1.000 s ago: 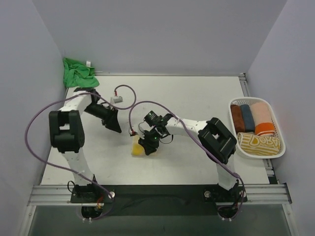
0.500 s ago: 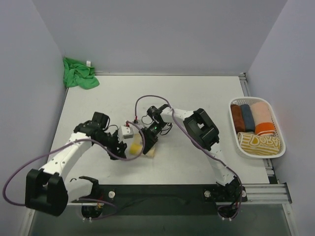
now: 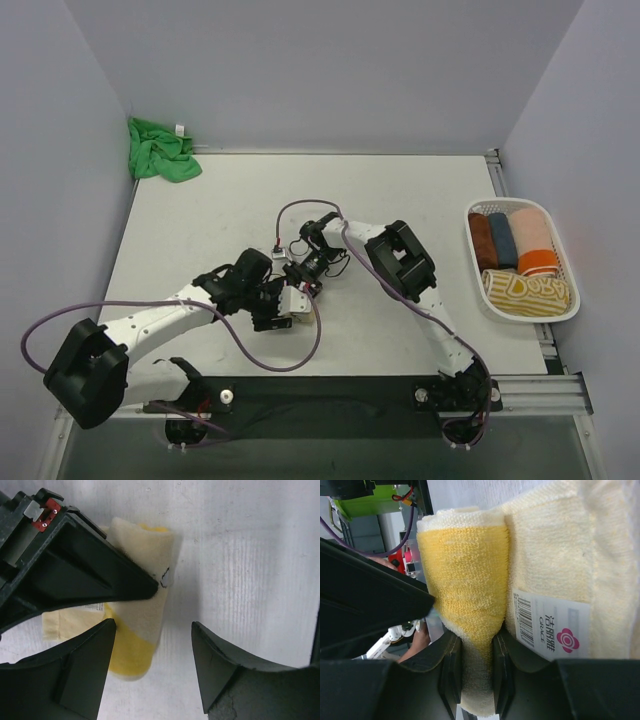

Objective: Roll the towels
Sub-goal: Roll the towel

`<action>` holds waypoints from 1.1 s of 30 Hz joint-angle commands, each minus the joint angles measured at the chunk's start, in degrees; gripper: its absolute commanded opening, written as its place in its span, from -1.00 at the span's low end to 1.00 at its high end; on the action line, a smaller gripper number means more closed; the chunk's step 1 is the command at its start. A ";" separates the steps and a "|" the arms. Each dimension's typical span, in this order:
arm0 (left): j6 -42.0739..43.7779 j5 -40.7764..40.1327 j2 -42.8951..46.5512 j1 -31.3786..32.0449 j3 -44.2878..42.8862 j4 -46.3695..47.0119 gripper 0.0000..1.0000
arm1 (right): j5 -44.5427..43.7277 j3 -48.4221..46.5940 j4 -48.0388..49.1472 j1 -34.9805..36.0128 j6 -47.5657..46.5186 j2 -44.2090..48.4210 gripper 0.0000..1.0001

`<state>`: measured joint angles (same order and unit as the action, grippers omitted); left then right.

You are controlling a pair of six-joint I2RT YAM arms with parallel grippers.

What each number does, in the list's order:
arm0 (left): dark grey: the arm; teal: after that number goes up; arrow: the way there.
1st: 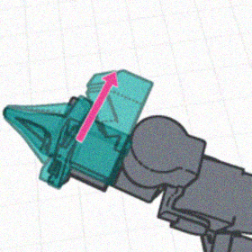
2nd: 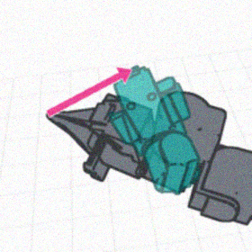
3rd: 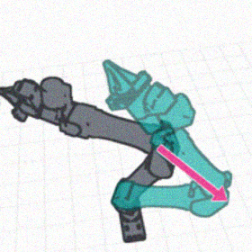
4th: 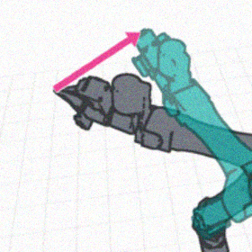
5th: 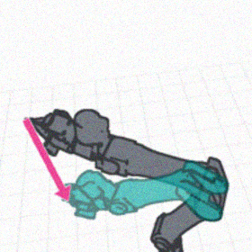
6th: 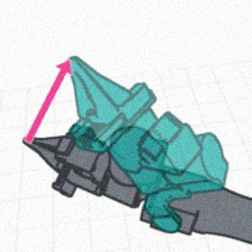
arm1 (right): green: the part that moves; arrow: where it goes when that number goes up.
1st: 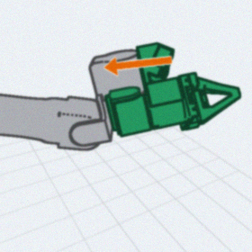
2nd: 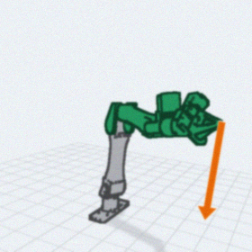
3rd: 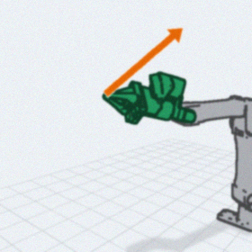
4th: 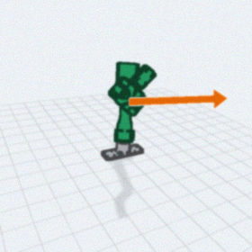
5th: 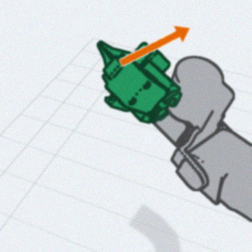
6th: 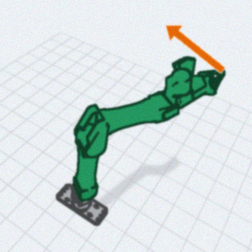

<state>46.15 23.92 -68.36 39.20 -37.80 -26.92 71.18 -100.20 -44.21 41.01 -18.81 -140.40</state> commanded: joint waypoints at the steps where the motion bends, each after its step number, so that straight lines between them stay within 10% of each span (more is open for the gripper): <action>1: 0.08 -3.35 -3.78 1.84 -1.31 8.28 0.45 | -11.41 0.89 -3.17 0.73 -1.76 -4.01 -1.00; 12: 3.51 -7.13 -10.12 4.92 0.80 13.56 0.38 | -11.85 0.54 -4.84 0.56 -2.20 -3.74 -0.96; 19: 1.14 -6.35 -13.38 4.83 -0.96 1.02 -0.55 | -14.66 0.89 -4.93 -0.93 1.22 -1.03 -0.78; 29: -3.43 -2.13 -16.19 4.40 -1.57 -8.85 -0.94 | -19.50 4.84 2.88 -7.00 16.25 10.75 0.12; 33: -2.91 0.59 -19.71 2.81 -5.70 -11.58 -0.95 | -20.37 5.89 6.93 -9.81 21.00 16.37 0.14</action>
<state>45.23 20.08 -83.88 42.87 -43.55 -25.17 56.97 -95.11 -41.54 34.00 -2.79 -129.93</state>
